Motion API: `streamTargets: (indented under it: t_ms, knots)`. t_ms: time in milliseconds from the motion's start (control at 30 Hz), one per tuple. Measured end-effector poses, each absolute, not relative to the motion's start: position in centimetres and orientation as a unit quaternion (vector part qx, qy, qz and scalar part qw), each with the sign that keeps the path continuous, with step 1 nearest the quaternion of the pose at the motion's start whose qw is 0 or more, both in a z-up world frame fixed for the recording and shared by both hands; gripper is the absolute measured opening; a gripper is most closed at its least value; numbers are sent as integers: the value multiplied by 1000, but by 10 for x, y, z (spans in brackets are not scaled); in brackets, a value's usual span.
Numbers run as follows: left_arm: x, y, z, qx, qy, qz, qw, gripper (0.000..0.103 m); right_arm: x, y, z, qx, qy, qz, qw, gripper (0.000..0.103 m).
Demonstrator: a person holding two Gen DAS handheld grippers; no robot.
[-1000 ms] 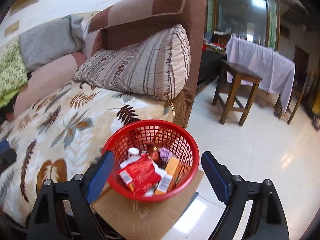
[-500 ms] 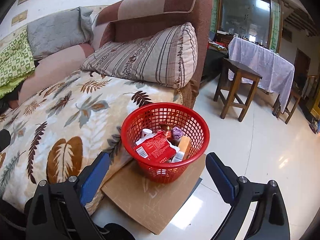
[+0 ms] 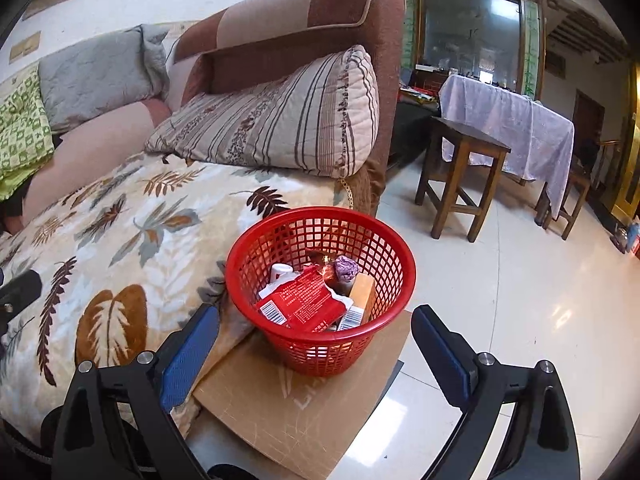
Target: Collect trash
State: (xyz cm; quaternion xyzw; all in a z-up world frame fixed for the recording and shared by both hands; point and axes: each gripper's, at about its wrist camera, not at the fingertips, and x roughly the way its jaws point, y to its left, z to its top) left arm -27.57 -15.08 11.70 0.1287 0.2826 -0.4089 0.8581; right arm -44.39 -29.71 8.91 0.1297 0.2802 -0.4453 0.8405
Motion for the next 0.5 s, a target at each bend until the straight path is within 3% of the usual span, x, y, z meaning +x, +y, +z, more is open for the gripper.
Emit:
streamTargets:
  t_ms: [500]
  knots:
    - [-309, -146, 130, 187, 247, -394, 865, 99, -458, -274, 94, 154, 307, -428, 836, 98]
